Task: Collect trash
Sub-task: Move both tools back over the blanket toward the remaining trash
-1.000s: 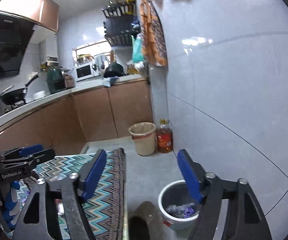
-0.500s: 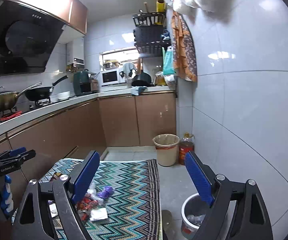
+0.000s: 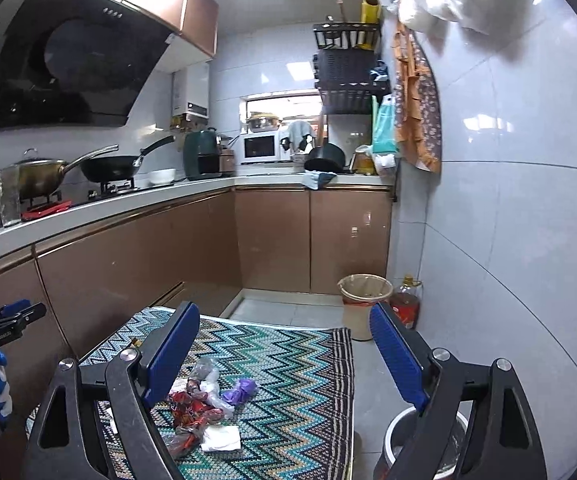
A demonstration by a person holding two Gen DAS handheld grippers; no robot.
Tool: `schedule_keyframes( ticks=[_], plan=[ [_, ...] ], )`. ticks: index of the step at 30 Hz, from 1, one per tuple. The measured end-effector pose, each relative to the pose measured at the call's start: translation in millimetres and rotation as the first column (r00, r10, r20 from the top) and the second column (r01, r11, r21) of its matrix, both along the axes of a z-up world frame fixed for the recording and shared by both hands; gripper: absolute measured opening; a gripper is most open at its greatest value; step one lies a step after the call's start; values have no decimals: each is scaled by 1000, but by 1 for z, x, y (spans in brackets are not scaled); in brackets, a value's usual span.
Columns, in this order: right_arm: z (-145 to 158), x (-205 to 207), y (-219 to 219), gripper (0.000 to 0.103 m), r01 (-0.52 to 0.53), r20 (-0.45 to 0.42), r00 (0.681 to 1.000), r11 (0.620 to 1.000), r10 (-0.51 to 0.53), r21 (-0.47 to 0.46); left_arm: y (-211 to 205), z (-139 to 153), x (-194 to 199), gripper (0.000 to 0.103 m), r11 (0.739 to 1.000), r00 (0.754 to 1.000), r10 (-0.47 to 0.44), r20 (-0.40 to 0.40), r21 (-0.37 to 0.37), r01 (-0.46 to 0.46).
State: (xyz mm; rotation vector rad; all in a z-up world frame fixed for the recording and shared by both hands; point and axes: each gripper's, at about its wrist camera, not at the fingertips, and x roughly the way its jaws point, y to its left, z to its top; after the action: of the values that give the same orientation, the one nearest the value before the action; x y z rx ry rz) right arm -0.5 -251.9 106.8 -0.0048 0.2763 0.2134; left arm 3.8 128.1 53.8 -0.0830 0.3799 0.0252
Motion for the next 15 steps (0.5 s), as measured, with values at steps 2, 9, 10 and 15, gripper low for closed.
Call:
schedule_keyframes(
  ticks=[2,9,10,15],
  plan=[
    [-2,1,2,86,-7,6,1000,1000,7,1,0,-4,0,71,999,1000,10,4,37,-11],
    [-19,11,2,85,-1,-31,1000,1000,1,16,0,-27,18,71,997,998,-42,-56,57,45],
    [-21,13,0,85,4,-39,999,1000,-4,17,-1,-34,23,71,997,996,-55,-73,52,59],
    [-34,23,-3,82,18,-82,996,1000,-16,15,-4,-67,42,70,993,982,-109,-153,23,114]
  ],
)
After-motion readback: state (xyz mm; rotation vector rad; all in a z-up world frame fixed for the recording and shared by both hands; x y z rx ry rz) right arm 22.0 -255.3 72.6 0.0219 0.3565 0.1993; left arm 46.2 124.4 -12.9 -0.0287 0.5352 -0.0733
